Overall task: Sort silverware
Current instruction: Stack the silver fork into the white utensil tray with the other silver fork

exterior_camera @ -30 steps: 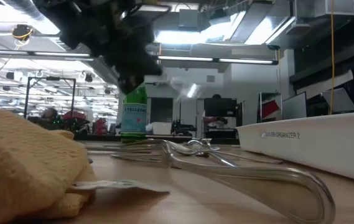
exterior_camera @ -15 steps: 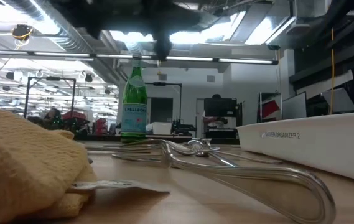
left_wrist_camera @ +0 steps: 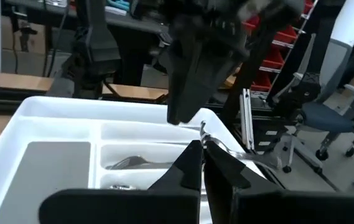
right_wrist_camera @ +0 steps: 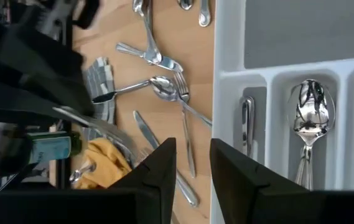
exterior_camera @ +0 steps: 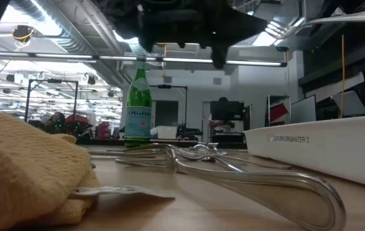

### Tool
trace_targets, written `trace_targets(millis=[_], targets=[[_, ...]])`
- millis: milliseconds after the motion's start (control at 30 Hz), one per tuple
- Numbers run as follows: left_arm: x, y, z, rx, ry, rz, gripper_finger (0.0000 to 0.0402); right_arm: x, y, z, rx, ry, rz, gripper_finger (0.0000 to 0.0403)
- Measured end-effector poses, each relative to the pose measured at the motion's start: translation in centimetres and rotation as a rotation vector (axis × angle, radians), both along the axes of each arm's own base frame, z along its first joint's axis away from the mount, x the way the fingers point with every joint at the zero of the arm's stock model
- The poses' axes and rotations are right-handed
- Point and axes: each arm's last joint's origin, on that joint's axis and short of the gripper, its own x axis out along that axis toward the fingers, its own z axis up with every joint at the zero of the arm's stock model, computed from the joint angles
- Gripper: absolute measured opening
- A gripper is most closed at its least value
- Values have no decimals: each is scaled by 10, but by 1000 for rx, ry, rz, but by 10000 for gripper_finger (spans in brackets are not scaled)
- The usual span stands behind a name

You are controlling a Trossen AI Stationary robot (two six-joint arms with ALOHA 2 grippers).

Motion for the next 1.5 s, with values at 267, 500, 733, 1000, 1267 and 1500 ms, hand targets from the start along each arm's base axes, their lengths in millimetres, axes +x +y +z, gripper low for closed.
trace_targets(millis=[267, 500, 733, 1000, 1267, 1500], targets=[[37, -5, -19, 9, -1, -23, 0, -16, -15, 18, -39, -50, 9, 99], [74, -18, -33, 28, -34, -54, 0, -23, -22, 24, -51, -74, -5, 99], [108, -36, -47, 152, -129, -100, 0, -24, -22, 26, -42, -84, -5, 99], [122, -45, -74, 302, -173, -134, 0, -24, -22, 26, -41, -84, -5, 99], [124, -40, -90, 487, -145, -68, 0, -24, -22, 26, -42, -84, -5, 99], [124, -40, -91, 588, -165, -51, 11, -24, -22, 26, -42, -84, -5, 99]])
